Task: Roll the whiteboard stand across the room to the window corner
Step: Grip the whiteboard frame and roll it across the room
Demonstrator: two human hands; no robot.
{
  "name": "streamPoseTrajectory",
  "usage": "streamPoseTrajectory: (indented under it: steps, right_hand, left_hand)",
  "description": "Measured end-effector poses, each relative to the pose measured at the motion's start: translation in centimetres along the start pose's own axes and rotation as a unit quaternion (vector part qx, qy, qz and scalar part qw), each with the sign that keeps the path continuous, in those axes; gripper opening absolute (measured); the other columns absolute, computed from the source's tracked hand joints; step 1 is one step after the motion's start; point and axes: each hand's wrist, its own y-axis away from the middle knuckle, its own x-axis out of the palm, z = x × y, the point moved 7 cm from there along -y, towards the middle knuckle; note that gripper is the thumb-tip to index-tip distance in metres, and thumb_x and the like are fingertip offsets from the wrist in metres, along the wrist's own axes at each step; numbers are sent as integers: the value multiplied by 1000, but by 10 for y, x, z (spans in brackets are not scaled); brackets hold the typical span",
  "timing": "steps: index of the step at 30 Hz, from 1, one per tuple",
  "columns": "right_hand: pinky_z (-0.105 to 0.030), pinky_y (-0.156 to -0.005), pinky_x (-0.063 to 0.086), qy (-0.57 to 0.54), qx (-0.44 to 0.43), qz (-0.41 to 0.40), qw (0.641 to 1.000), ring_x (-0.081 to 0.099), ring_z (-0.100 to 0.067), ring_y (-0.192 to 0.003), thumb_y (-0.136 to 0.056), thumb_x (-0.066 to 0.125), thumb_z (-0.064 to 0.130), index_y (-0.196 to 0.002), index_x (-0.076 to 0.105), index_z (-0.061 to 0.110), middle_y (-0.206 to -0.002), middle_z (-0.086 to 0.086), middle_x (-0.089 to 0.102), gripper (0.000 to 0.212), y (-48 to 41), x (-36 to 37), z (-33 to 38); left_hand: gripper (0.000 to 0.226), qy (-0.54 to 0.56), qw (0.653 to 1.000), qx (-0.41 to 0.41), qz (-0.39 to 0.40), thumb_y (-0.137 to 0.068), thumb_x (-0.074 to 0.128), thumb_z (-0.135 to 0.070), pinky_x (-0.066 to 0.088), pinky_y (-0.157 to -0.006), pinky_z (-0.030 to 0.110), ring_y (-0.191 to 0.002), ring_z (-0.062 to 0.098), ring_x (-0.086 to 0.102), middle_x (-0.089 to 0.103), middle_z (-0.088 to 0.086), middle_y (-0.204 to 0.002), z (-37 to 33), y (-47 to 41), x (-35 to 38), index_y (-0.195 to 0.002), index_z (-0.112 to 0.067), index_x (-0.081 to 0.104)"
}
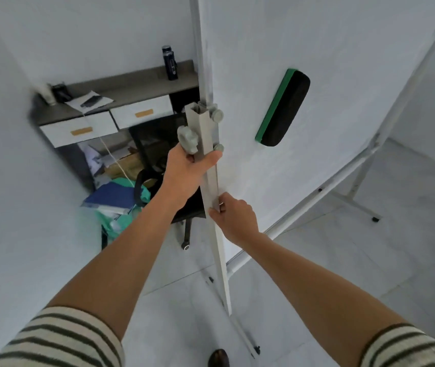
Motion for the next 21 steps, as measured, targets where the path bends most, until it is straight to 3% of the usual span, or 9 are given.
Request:
streamPoseTrajectory:
  steps: [7, 11, 14, 17, 21]
  right_hand:
    - [-34, -63, 42, 24, -44, 31, 998, 50, -27, -67, -92, 52, 42, -101, 52, 11, -90, -9, 69, 32, 80, 49, 70]
    - [-32, -62, 40, 26, -61, 43, 997, 51, -25, -66, -92, 53, 42, -102, 53, 11, -88, -8, 69, 33, 128, 72, 107]
    - [-34, -62, 45, 25, -62, 44, 997, 56, -28, -68, -91, 54, 42, -100, 53, 11, -88, -8, 70, 32, 163, 88, 130]
    - [-38, -65, 50, 21, -45, 37, 998, 60, -32, -71, -89, 55, 41, -98, 52, 11, -86, -9, 70, 32, 197, 102, 149]
    - [-39, -65, 51, 20, -40, 29, 999, 61, -33, -70, -88, 57, 40, -95, 51, 11, -83, -8, 69, 31, 244, 115, 170]
  left_hand:
    - [33, -4, 999, -37, -36, -76, 78, -24, 50, -100, 40, -103, 17, 70, 76, 2, -105, -6, 93, -88, -107, -13, 72]
    - [14, -11, 998, -42, -38, -80, 75, -20, 51, -97, 40, -82, 4, 69, 72, -13, -85, -10, 145, -129, -91, -27, 69]
    - [18, 3, 998, -40, -51, -80, 76, -17, 51, -101, 43, -101, 16, 70, 75, -4, -100, -13, 181, -158, -94, -26, 71]
    - [26, 9, 998, -37, -50, -79, 77, -19, 53, -97, 37, -104, 18, 70, 75, 3, -107, -12, 212, -184, -104, -18, 71]
    - [29, 8, 999, -24, -40, -81, 75, -14, 53, -83, 19, -99, 12, 71, 75, 0, -102, -16, 255, -208, -109, -11, 71]
